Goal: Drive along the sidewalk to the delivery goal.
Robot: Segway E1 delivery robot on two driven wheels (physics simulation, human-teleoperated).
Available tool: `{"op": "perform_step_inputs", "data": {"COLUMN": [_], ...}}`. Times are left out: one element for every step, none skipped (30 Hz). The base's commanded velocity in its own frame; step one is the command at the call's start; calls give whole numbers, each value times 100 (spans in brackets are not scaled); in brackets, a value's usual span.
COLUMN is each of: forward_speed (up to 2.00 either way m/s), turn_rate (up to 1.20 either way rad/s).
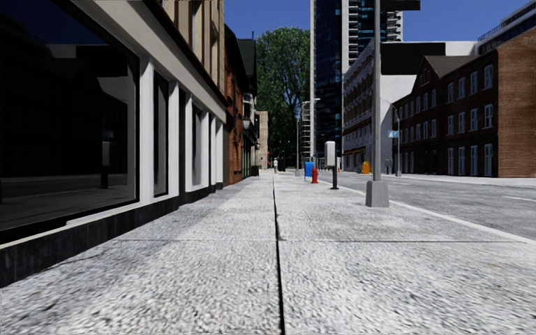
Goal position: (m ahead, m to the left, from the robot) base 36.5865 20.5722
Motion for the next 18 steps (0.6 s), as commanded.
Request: {"op": "perform_step_inputs", "data": {"forward_speed": [200,200,200,200,200,200,200,200,200,200,200,200,200,200,200,200,200,200], "turn_rate": [0,0,0,0,0,0,0,0,0,0,0,0,0,0,0,0,0,-9]}}
